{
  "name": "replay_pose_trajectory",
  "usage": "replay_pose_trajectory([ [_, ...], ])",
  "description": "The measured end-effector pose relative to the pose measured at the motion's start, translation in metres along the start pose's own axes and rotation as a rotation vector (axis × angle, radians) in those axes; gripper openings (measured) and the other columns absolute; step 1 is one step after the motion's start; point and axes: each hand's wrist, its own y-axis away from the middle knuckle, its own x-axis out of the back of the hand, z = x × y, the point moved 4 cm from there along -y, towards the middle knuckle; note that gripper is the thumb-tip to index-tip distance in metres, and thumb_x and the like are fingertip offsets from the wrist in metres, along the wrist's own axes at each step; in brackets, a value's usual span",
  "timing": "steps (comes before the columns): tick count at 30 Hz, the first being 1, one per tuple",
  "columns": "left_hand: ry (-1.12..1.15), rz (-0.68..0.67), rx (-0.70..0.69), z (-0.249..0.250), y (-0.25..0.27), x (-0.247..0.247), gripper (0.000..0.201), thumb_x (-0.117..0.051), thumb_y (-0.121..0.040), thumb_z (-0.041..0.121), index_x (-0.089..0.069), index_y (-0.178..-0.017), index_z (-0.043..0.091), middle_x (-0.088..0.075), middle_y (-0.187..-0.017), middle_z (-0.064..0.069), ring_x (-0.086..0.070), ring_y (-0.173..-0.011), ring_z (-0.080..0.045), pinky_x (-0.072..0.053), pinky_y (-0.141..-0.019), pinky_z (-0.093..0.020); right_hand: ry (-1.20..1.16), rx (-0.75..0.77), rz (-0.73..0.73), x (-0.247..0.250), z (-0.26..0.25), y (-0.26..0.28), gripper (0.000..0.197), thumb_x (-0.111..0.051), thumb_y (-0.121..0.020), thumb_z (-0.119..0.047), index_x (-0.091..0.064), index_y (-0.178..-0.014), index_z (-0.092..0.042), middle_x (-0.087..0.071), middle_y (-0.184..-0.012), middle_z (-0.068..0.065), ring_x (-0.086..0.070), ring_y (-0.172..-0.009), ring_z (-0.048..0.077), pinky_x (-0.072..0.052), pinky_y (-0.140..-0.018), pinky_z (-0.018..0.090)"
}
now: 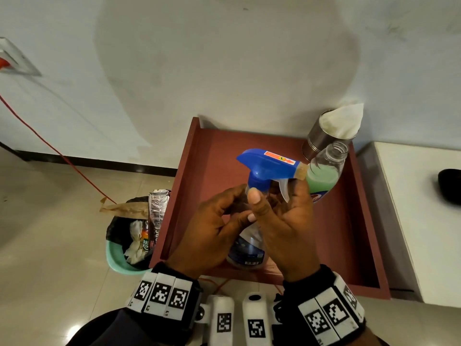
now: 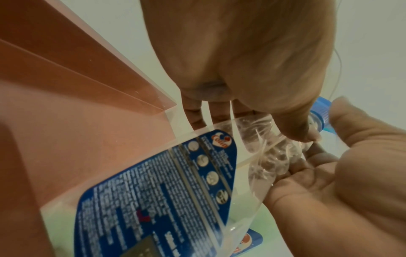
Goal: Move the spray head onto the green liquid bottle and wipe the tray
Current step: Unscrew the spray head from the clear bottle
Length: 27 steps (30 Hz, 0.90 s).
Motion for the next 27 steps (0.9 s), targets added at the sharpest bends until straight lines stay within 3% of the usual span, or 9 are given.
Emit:
replay_pose_trajectory([
  [2, -0.005, -0.002, 0.001, -0.0007, 0.0000, -0.0001, 0.033, -0.062, -0.095, 0.030, -0.059, -0.127, 0.036, -0.073, -0.112, -0.002, -0.071, -0.105, -0.023, -0.059, -0.090, -0.038, 0.007, -0.014, 0.005, 0.0005, 0.0010, -0.0003, 0.029, -0.068, -0.094, -0.024, -0.062, -0.122, -0.019, -0.072, -0.101, 0.010, -0.069, -0.091, 0.031, -0.056, -0.084, 0.063],
  [4, -0.011, -0.005, 0.015, -0.0042, 0.0003, 0.0001, 0.037, -0.062, -0.095, 0.033, -0.058, -0.131, 0.032, -0.073, -0.112, -0.002, -0.070, -0.106, -0.027, -0.058, -0.090, -0.045, -0.025, -0.028, -0.008, 0.0005, 0.0023, 0.0006, 0.028, -0.062, -0.099, -0.027, -0.063, -0.122, -0.012, -0.066, -0.095, 0.024, -0.064, -0.085, 0.033, -0.053, -0.079, 0.066],
  [6, -0.018, -0.007, 0.027, -0.0058, 0.0006, 0.0006, 0.039, -0.061, -0.095, 0.035, -0.057, -0.134, 0.031, -0.073, -0.114, -0.001, -0.069, -0.108, -0.027, -0.058, -0.091, -0.046, -0.052, -0.027, -0.033, -0.0015, 0.0012, 0.0014, 0.034, -0.064, -0.099, -0.032, -0.060, -0.127, -0.013, -0.060, -0.101, 0.031, -0.060, -0.086, 0.039, -0.054, -0.082, 0.061],
  [8, -0.021, -0.011, 0.022, -0.0041, 0.0009, 0.0001, 0.037, -0.060, -0.096, 0.033, -0.058, -0.132, 0.027, -0.073, -0.114, 0.002, -0.070, -0.107, -0.023, -0.059, -0.091, -0.041, -0.017, -0.007, -0.030, -0.0029, -0.0012, 0.0016, 0.042, -0.069, -0.091, -0.029, -0.055, -0.130, -0.018, -0.064, -0.109, 0.020, -0.063, -0.093, 0.042, -0.056, -0.086, 0.053],
  [11, -0.034, -0.014, -0.007, -0.0013, 0.0007, -0.0007, 0.032, -0.058, -0.098, 0.027, -0.059, -0.130, 0.025, -0.073, -0.113, 0.008, -0.070, -0.107, -0.016, -0.058, -0.090, -0.031, 0.048, -0.001, 0.007, -0.0012, -0.0006, -0.0002, 0.041, -0.078, -0.086, -0.026, -0.059, -0.123, -0.022, -0.069, -0.105, 0.006, -0.069, -0.093, 0.027, -0.059, -0.087, 0.046],
  [15, -0.023, -0.014, -0.010, 0.0004, 0.0004, -0.0005, 0.033, -0.061, -0.096, 0.029, -0.058, -0.129, 0.033, -0.073, -0.112, -0.001, -0.071, -0.104, -0.021, -0.058, -0.089, -0.031, 0.060, -0.010, 0.010, 0.0010, 0.0031, 0.0004, 0.035, -0.068, -0.092, -0.031, -0.062, -0.121, -0.011, -0.070, -0.096, 0.010, -0.069, -0.086, 0.027, -0.059, -0.081, 0.049],
  [22, -0.046, -0.005, -0.020, 0.0003, 0.0008, 0.0002, 0.037, -0.059, -0.095, 0.034, -0.053, -0.132, 0.041, -0.071, -0.116, 0.011, -0.069, -0.107, -0.010, -0.054, -0.089, -0.019, 0.109, 0.046, 0.035, -0.0013, -0.0005, 0.0001, 0.039, -0.067, -0.091, -0.030, -0.056, -0.126, -0.019, -0.068, -0.102, -0.006, -0.067, -0.090, 0.013, -0.058, -0.082, 0.028],
  [25, -0.019, -0.002, -0.020, 0.0005, 0.0009, 0.0008, 0.036, -0.061, -0.095, 0.030, -0.055, -0.130, 0.040, -0.072, -0.114, 0.006, -0.070, -0.105, -0.016, -0.056, -0.089, -0.024, 0.084, 0.036, 0.012, -0.0021, 0.0010, 0.0001, 0.029, -0.062, -0.097, -0.024, -0.059, -0.122, -0.010, -0.070, -0.097, -0.003, -0.068, -0.090, 0.015, -0.057, -0.083, 0.036],
  [27, 0.005, 0.001, -0.017, -0.0004, 0.0013, 0.0013, 0.036, -0.062, -0.095, 0.027, -0.057, -0.130, 0.035, -0.073, -0.114, 0.004, -0.071, -0.105, -0.018, -0.057, -0.089, -0.028, 0.032, 0.025, 0.000, -0.0018, 0.0005, 0.0010, 0.028, -0.056, -0.100, -0.021, -0.059, -0.122, -0.004, -0.068, -0.092, 0.006, -0.067, -0.089, 0.016, -0.056, -0.081, 0.038],
])
